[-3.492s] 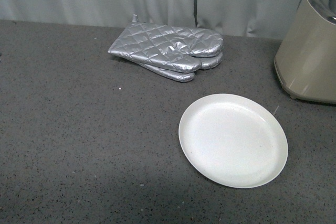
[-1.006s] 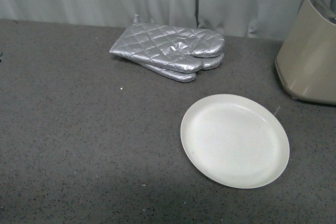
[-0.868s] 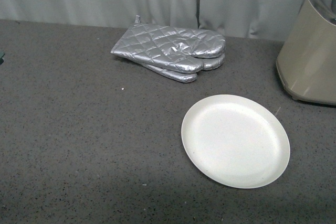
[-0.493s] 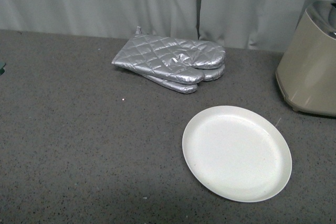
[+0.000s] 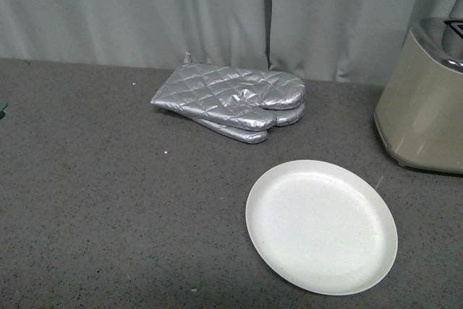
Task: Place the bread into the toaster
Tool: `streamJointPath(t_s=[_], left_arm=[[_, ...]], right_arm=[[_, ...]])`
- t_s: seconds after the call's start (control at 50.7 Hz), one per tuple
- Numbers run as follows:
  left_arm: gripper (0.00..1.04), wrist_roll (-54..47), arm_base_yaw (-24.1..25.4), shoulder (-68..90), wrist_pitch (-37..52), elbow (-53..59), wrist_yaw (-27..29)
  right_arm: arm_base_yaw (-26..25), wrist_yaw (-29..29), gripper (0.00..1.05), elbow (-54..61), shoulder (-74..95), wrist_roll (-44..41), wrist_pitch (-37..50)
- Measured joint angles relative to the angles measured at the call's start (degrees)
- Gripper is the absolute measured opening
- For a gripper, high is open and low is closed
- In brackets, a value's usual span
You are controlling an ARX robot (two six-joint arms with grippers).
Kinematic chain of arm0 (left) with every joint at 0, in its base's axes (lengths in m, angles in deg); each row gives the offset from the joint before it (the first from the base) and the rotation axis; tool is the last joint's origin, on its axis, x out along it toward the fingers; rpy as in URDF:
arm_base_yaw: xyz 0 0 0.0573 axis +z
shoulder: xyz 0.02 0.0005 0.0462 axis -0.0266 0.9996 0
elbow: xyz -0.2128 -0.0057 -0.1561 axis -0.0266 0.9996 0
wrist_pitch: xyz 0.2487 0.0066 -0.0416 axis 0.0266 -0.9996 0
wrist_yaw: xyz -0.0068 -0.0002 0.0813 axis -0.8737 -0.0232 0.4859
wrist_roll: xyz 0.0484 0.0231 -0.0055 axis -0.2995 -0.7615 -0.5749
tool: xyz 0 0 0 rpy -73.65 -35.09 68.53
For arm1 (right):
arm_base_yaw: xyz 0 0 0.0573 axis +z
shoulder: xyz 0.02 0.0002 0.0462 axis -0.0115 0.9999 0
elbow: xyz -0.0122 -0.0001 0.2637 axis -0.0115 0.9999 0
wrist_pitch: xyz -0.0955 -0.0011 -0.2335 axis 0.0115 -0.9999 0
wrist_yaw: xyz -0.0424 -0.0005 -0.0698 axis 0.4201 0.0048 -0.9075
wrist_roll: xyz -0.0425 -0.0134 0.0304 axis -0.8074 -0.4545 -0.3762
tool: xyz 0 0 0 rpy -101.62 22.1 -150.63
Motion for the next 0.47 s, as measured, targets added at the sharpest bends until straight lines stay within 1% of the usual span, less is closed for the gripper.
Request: streamJointPath(t_s=[0.079,0.178,0.217,0.296,0.473], left_arm=[[0.98,0.02,0.0,0.0,0.0,0.0,-0.04],[0.98,0.02,0.0,0.0,0.02,0.0,-0.02],[0.98,0.0,0.0,0.0,0.02,0.0,0.0],[0.98,0.02,0.0,0.0,0.02,0.0,0.04],[0.98,0.02,0.0,0.0,0.02,0.0,0.0]], right_arm=[[0.0,0.0,0.77,0.0,0.0,0.0,0.0],[0.0,0.02,0.93,0.0,0.0,0.0,0.0],[0.0,0.02,0.97,0.0,0.0,0.02,0.0],[0.0,0.04,0.95,0.0,0.0,0.0,0.0],[0.0,0.0,0.95,0.0,0.0,0.0,0.0]])
